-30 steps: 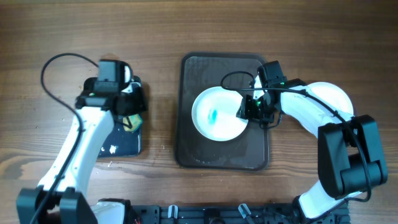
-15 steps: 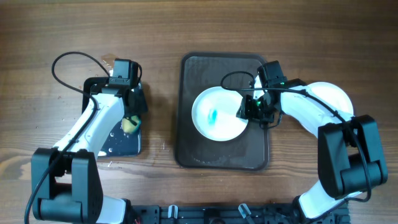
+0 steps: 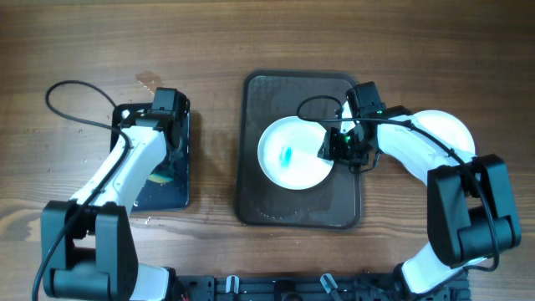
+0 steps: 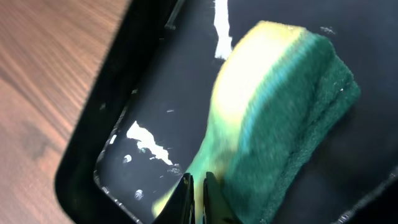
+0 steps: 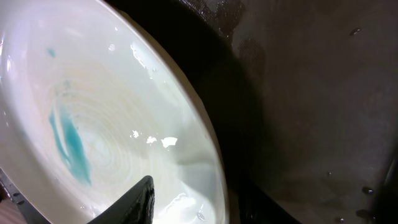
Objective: Clean dirty plates on tray and stack at the side
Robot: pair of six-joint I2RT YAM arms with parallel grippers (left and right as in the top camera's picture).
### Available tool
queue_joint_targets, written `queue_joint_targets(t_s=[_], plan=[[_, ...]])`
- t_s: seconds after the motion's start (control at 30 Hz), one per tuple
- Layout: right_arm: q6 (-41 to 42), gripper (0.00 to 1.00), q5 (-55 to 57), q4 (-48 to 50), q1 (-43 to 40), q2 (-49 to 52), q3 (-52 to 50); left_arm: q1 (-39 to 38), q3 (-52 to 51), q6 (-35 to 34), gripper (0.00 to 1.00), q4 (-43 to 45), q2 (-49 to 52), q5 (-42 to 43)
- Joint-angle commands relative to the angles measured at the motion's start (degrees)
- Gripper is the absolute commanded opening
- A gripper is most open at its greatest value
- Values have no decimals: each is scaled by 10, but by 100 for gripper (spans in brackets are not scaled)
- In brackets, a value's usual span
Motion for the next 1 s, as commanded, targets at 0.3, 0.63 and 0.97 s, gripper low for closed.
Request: queue_joint_targets(t_s=[0.3,0.63,0.97], plan=[[-15,46,42,-3,-2,33,-24,10,-1,52,47,4,-130,103],[-38,46,42,-13,-2,33,-24,148,-24,69,67,73,19,213],[-38,46,40,-14,-2,33,-24,158,-23,129,4,115,68,224]])
